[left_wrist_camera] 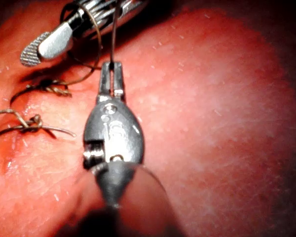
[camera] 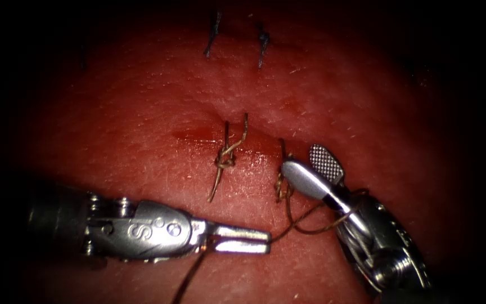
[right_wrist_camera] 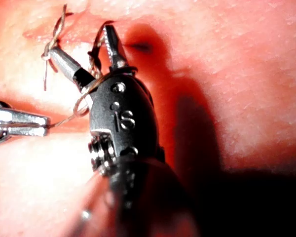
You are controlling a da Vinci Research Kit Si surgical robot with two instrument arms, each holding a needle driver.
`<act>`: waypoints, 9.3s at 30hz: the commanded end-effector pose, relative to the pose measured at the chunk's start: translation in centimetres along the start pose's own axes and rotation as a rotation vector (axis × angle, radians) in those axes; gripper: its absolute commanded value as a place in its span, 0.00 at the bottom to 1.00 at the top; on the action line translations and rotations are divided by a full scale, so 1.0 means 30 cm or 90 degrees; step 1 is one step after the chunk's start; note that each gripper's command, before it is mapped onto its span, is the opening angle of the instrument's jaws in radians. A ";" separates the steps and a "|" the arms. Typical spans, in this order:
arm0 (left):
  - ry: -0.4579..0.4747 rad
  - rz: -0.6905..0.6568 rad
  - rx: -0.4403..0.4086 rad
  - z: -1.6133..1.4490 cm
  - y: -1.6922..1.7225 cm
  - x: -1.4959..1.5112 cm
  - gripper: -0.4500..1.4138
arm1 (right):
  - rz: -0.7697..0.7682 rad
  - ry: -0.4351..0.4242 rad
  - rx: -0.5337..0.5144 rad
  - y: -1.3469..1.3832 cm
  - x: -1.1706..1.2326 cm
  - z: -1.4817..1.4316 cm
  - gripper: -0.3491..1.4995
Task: Wound Closure
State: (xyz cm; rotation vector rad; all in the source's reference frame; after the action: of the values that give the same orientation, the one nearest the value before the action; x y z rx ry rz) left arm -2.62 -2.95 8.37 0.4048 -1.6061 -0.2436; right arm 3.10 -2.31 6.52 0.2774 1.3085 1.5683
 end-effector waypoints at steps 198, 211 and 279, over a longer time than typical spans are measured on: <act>0.022 -0.020 -0.174 -0.063 0.023 -0.035 0.00 | -0.829 -0.202 0.140 0.0052 0.0086 -0.0144 0.51; 0.010 0.002 -0.175 -0.058 0.007 -0.049 0.00 | -0.815 -0.218 0.205 -0.0185 -0.0049 -0.0001 0.96; 0.068 0.000 -0.419 -0.060 0.034 -0.019 0.76 | -0.742 -0.175 0.240 -0.0017 0.0329 -0.0081 0.80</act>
State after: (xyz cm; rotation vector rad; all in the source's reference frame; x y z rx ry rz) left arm -0.93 -1.61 8.37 -0.0657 -1.3286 -0.7019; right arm 2.45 -1.64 5.93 -0.0623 1.1748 0.2923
